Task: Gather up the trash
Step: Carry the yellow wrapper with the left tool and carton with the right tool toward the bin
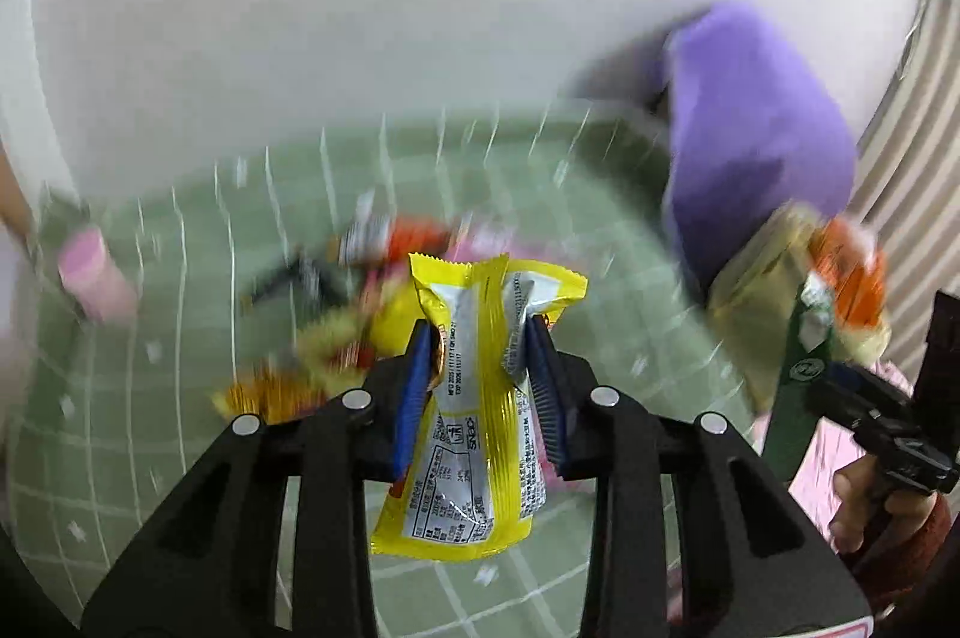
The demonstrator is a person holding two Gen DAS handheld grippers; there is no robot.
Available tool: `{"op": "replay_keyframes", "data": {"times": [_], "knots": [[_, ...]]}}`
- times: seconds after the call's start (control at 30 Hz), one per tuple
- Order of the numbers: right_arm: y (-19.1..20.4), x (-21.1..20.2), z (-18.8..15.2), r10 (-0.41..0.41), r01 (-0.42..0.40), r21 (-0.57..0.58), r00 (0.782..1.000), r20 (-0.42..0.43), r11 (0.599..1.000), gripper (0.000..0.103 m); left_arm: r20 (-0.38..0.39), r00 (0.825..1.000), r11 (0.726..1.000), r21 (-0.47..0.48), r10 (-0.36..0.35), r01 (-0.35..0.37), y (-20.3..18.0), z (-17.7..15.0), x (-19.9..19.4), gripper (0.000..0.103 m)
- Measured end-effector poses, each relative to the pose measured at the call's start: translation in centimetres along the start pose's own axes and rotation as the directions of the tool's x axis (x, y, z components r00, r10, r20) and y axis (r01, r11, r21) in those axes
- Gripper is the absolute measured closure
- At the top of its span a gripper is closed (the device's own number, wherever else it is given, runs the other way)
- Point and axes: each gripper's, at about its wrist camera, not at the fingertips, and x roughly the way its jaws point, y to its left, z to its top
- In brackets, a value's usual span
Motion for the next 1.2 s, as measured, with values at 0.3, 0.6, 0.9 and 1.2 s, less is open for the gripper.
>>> {"op": "replay_keyframes", "data": {"times": [0.3,0.6,0.9,1.2], "knots": [[-0.7,-8.5,7.7,-0.082,0.111,-0.102,0.965,0.251,0.989,0.052,0.251,0.954,0.985,0.091,-0.165,0.147,-7.6,9.2,-3.6,0.072],[-5.5,-17.0,9.5,-0.233,0.281,-0.066,0.887,0.398,0.958,0.052,0.257,0.881,0.908,0.247,-0.398,0.338,-19.0,12.6,-1.0,0.071],[-11.4,-23.4,7.9,-0.371,0.373,0.085,0.817,0.441,0.924,0.052,0.120,0.784,0.780,0.265,-0.609,0.566,-27.9,12.6,4.4,0.071],[-15.7,-23.9,6.2,-0.371,0.311,0.203,0.802,0.468,0.928,0.052,-0.137,0.774,0.688,0.381,-0.619,0.618,-36.3,7.4,13.6,0.072]]}}
